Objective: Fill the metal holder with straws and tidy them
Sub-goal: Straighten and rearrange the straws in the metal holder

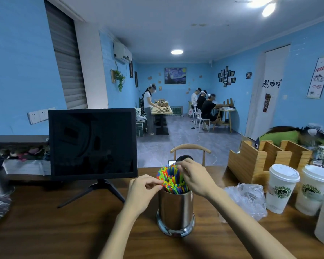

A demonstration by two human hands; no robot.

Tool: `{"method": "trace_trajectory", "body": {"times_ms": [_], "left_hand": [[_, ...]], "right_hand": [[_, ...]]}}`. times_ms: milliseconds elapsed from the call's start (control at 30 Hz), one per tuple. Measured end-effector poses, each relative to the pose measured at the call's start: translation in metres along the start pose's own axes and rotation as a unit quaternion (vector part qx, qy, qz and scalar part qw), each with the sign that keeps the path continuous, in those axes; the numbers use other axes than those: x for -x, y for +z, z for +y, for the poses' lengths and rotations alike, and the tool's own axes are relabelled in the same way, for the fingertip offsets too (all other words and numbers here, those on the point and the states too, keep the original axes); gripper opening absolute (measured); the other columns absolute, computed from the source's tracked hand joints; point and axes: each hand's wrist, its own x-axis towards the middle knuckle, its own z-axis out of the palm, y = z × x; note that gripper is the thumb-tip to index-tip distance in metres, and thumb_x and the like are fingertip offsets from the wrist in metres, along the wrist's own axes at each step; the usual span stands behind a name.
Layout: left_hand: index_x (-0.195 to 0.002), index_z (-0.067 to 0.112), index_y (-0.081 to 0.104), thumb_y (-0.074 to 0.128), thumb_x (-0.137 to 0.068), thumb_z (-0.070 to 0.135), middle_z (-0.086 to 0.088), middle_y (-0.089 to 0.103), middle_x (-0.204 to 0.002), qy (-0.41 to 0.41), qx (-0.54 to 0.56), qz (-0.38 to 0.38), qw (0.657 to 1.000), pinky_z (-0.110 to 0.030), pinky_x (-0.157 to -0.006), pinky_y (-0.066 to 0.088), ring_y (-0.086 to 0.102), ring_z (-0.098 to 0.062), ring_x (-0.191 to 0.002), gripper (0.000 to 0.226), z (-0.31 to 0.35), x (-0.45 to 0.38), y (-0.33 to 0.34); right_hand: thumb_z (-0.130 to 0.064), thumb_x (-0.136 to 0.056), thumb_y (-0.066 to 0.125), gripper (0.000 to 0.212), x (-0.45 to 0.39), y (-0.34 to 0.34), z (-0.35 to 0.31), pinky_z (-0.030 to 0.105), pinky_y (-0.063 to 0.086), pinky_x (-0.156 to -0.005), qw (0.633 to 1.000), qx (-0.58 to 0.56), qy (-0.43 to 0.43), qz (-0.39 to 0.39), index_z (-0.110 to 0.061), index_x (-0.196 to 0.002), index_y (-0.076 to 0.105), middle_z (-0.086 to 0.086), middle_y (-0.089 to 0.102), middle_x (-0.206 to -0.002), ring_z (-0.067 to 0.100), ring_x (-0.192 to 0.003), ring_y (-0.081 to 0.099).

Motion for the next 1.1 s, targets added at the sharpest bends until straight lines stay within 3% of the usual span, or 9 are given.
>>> {"method": "trace_trajectory", "body": {"times_ms": [67,167,300,433,633,733,833,967,1100], "left_hand": [[-0.082,0.040,0.081,0.087,-0.077,0.021,0.024,0.070,-0.078,0.010,-0.014,0.013,1.000,-0.012,-0.067,0.045,0.064,-0.005,-0.081,0.020,0.001,-0.001,0.001],[-0.079,0.042,0.078,0.087,-0.077,0.027,0.024,0.070,-0.079,0.001,-0.012,0.019,1.000,-0.009,-0.066,0.042,0.062,-0.003,-0.079,0.017,0.003,-0.001,0.003],[-0.076,0.037,0.078,0.087,-0.077,0.023,0.019,0.072,-0.075,-0.031,0.051,0.054,0.997,-0.011,-0.063,0.046,0.064,-0.002,-0.070,0.016,0.010,-0.004,0.000],[-0.084,0.026,0.080,0.082,-0.082,0.012,0.011,0.077,-0.078,-0.050,0.157,0.157,0.974,-0.019,-0.069,0.052,0.069,0.000,-0.071,0.015,0.025,-0.014,-0.010],[-0.091,0.023,0.077,0.076,-0.089,0.011,0.006,0.078,-0.085,-0.020,0.273,0.303,0.913,-0.022,-0.065,0.052,0.068,-0.006,-0.072,0.012,0.058,-0.038,-0.031],[-0.094,0.016,0.076,0.076,-0.090,0.013,0.005,0.078,-0.083,-0.014,0.330,0.328,0.885,-0.017,-0.056,0.048,0.060,-0.005,-0.063,0.005,0.074,-0.045,-0.040],[-0.095,0.015,0.076,0.076,-0.090,0.015,0.002,0.078,-0.086,-0.015,0.355,0.331,0.874,-0.018,-0.055,0.047,0.058,-0.005,-0.062,0.006,0.075,-0.049,-0.045],[-0.096,0.013,0.074,0.073,-0.092,0.013,0.002,0.075,-0.083,-0.042,0.371,0.301,0.877,-0.019,-0.053,0.045,0.051,-0.006,-0.057,0.004,0.060,-0.046,-0.044],[-0.097,0.012,0.071,0.070,-0.092,0.005,0.004,0.067,-0.072,-0.083,0.319,0.135,0.934,-0.022,-0.056,0.043,0.054,-0.008,-0.060,0.008,0.031,-0.040,-0.034]], "right_hand": [[-0.041,-0.108,0.036,0.042,0.000,0.004,0.001,0.043,0.047,-0.082,0.997,0.048,-0.007,-0.054,-0.016,-0.106,0.069,-0.001,0.058,-0.096,0.026,-0.093,0.060],[-0.045,-0.107,0.035,0.045,0.001,0.007,0.005,0.047,0.047,-0.081,0.997,0.055,-0.005,-0.053,-0.017,-0.093,0.067,-0.003,0.055,-0.087,0.024,-0.086,0.056],[-0.047,-0.107,0.039,0.041,0.002,0.003,0.002,0.046,0.047,-0.089,0.999,-0.010,0.013,-0.036,-0.022,-0.109,0.072,-0.002,0.062,-0.103,0.024,-0.097,0.060],[-0.048,-0.106,0.041,0.038,0.007,-0.006,-0.006,0.040,0.036,-0.097,1.000,-0.027,-0.001,0.014,-0.028,-0.122,0.069,-0.008,0.063,-0.119,0.017,-0.112,0.053],[-0.050,-0.106,0.041,0.034,0.013,-0.009,-0.031,0.036,0.028,-0.102,0.996,-0.070,-0.054,-0.018,-0.037,-0.127,0.064,-0.021,0.065,-0.115,0.007,-0.111,0.051],[-0.045,-0.107,0.039,0.028,0.013,-0.011,-0.036,0.045,0.036,-0.099,0.994,-0.090,-0.058,-0.020,-0.038,-0.103,0.065,-0.025,0.067,-0.092,0.006,-0.094,0.055],[-0.034,-0.108,0.046,0.028,0.013,-0.021,-0.034,0.042,0.045,-0.092,0.984,-0.170,-0.045,-0.030,-0.029,-0.089,0.065,-0.018,0.067,-0.080,0.004,-0.084,0.059],[-0.020,-0.099,0.065,0.019,0.010,-0.046,-0.026,0.019,0.050,-0.066,0.949,-0.314,0.014,0.005,-0.008,-0.092,0.077,0.004,0.076,-0.079,0.008,-0.068,0.065],[-0.013,-0.085,0.079,0.010,0.005,-0.071,-0.008,0.018,0.046,-0.048,0.843,-0.504,0.158,0.102,-0.005,-0.091,0.076,0.017,0.078,-0.088,0.016,-0.061,0.069]]}}
